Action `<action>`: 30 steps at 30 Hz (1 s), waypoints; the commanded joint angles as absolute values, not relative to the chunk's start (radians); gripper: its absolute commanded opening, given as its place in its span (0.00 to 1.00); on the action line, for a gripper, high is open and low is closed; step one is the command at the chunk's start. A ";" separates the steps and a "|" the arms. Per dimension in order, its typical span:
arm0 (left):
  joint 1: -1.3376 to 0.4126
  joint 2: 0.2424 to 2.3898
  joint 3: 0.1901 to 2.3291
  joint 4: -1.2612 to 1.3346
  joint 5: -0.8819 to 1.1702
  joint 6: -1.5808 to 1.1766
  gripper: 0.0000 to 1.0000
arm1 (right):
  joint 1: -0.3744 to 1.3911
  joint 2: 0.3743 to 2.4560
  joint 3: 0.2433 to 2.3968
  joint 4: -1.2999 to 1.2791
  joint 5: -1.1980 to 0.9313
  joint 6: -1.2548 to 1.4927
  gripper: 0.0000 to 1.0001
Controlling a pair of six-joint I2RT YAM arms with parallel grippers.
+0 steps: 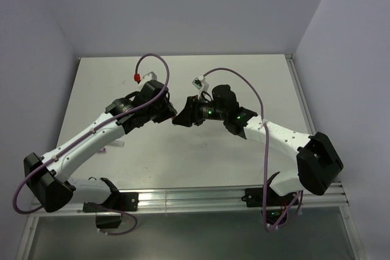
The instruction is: Insert the pens into the pen caps
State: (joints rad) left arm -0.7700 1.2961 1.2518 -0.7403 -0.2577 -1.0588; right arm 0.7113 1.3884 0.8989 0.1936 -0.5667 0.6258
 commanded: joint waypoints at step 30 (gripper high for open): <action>-0.796 1.166 1.195 -0.652 -0.360 -1.043 0.54 | 0.724 1.344 0.925 0.247 -0.594 0.660 0.00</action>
